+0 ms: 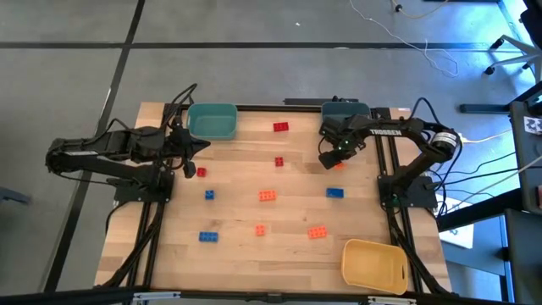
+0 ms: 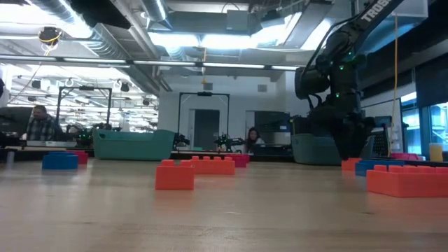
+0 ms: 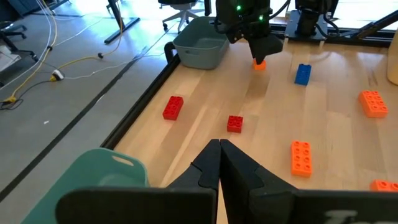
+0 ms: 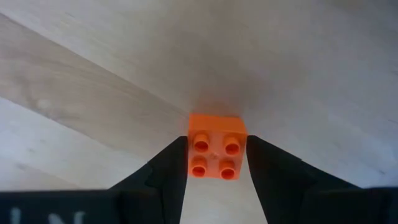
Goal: Sort & place blocks by color
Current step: Put the orange game piece into the dark blue bin
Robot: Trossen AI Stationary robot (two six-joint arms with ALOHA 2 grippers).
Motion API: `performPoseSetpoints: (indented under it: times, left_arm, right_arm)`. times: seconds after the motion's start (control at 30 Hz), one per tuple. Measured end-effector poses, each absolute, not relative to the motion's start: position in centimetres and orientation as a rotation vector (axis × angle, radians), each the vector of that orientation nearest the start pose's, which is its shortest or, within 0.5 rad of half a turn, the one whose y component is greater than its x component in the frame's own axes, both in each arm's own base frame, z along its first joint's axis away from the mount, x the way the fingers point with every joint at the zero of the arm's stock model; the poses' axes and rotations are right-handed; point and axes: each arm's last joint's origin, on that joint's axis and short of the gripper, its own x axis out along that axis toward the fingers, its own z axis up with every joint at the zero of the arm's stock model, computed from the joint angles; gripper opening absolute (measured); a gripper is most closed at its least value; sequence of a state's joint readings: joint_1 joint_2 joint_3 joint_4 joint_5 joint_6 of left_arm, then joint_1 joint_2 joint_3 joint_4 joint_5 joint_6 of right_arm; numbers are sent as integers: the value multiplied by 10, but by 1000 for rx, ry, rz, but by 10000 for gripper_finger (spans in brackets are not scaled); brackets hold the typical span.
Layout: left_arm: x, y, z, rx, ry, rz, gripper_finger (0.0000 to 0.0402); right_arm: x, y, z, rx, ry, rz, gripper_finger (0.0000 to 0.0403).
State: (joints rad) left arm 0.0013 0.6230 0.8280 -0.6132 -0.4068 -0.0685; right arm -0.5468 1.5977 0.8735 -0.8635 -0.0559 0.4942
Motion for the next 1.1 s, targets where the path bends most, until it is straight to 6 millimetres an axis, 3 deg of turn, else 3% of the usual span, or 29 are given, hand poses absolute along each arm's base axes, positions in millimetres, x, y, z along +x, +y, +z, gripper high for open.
performPoseSetpoints:
  times: [0.47, 0.8, 1.1]
  left_arm:
    - [120, 12, 329, 14, 388, 416, 0]
    - [120, 12, 329, 14, 387, 416, 0]
    - [120, 12, 329, 14, 387, 416, 0]
  right_arm:
    - [215, -127, 152, 912, 1424, -750, 166]
    - [219, -130, 125, 931, 1540, -761, 166]
    - [220, -131, 124, 922, 1541, -770, 142]
